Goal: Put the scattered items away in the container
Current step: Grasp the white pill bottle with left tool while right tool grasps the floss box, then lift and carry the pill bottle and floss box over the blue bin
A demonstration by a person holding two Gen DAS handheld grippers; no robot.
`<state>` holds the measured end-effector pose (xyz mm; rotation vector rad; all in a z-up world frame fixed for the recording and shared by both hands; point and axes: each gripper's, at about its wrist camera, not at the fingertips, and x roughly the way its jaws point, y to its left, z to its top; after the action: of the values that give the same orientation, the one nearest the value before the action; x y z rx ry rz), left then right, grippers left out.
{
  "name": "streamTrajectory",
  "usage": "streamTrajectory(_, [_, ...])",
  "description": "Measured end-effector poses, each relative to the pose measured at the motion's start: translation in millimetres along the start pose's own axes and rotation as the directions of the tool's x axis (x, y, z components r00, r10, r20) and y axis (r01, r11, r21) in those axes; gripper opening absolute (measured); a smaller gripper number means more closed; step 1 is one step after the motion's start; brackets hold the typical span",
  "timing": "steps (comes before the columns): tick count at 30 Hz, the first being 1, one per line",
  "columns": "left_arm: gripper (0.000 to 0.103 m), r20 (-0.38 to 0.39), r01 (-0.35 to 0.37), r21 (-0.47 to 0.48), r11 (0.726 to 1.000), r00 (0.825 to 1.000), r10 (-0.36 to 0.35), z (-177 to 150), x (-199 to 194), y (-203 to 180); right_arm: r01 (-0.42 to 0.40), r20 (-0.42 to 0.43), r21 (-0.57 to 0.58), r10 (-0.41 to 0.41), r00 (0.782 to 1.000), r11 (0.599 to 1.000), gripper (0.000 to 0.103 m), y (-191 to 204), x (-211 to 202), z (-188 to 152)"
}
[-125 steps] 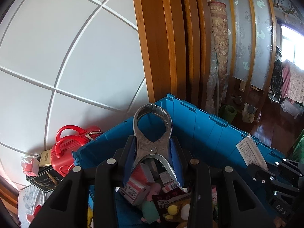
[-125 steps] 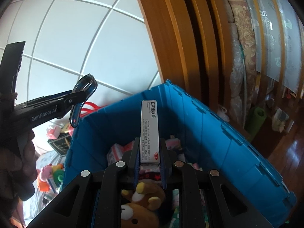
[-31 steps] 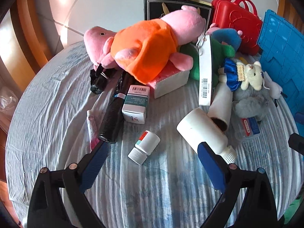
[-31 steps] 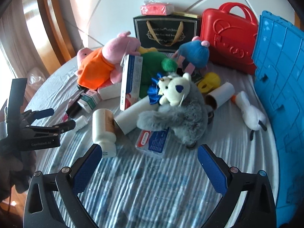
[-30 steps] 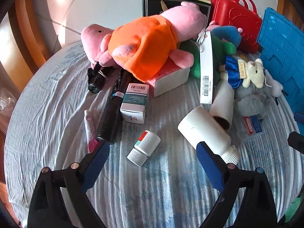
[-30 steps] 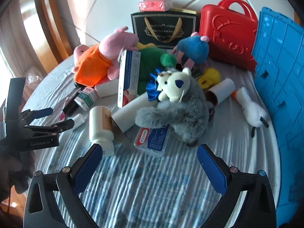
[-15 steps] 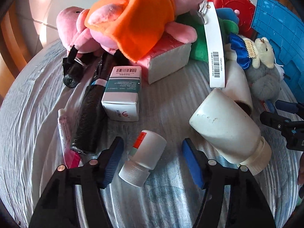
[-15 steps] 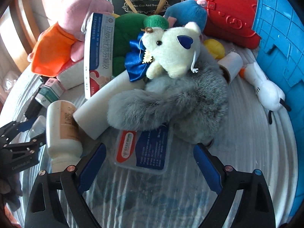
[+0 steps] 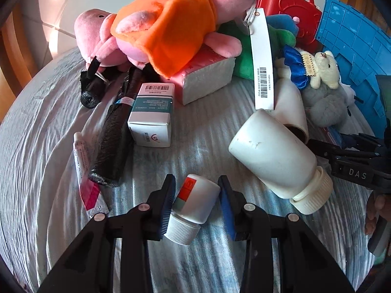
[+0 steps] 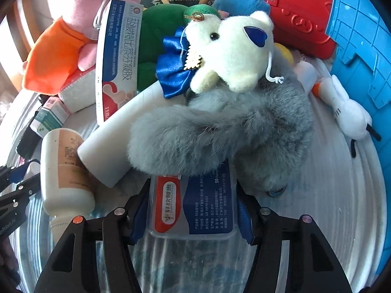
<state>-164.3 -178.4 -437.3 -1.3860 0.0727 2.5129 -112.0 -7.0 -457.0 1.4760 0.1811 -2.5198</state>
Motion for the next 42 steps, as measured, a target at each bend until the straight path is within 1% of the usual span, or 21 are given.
streamTrajectory(5, [0.031, 0.003, 0.001, -0.012, 1.0, 1.0, -0.001, -6, -13, -6, -0.034, -0.025, -0.005, 0.034, 0.999, 0.999, 0.059, 2, -12, -15])
streamTrajectory(8, [0.03, 0.009, -0.005, -0.021, 1.0, 1.0, 0.005, -4, -17, -6, -0.046, -0.035, -0.005, 0.046, 0.998, 0.999, 0.059, 4, -22, -21])
streamTrajectory(20, [0.029, 0.073, -0.031, -0.063, 0.998, 0.997, 0.036, 3, -62, -1, -0.085, 0.004, -0.044, 0.085, 0.996, 0.995, 0.059, 8, -70, -19])
streamTrajectory(22, [0.03, 0.081, -0.036, -0.068, 0.997, 0.996, 0.042, 4, -69, 1, -0.084, 0.009, -0.048, 0.084, 0.996, 0.995, 0.059, 18, -73, -26])
streamTrajectory(24, [0.03, 0.089, -0.044, -0.071, 0.997, 0.995, 0.05, 6, -78, 2, -0.086, 0.012, -0.046, 0.087, 0.996, 0.995, 0.059, 18, -78, -26])
streamTrajectory(26, [0.029, 0.095, -0.052, -0.075, 0.996, 0.994, 0.059, 8, -86, 3, -0.091, 0.019, -0.045, 0.092, 0.996, 0.995, 0.059, 10, -83, -16])
streamTrajectory(31, [0.029, 0.115, -0.078, -0.078, 0.994, 0.99, 0.087, 18, -112, 1, -0.107, 0.053, -0.059, 0.11, 0.993, 0.993, 0.059, 8, -113, -4])
streamTrajectory(42, [0.03, 0.152, -0.148, -0.119, 0.982, 0.974, 0.166, 46, -172, -7, -0.161, 0.128, -0.107, 0.174, 0.976, 0.981, 0.059, 17, -179, 31])
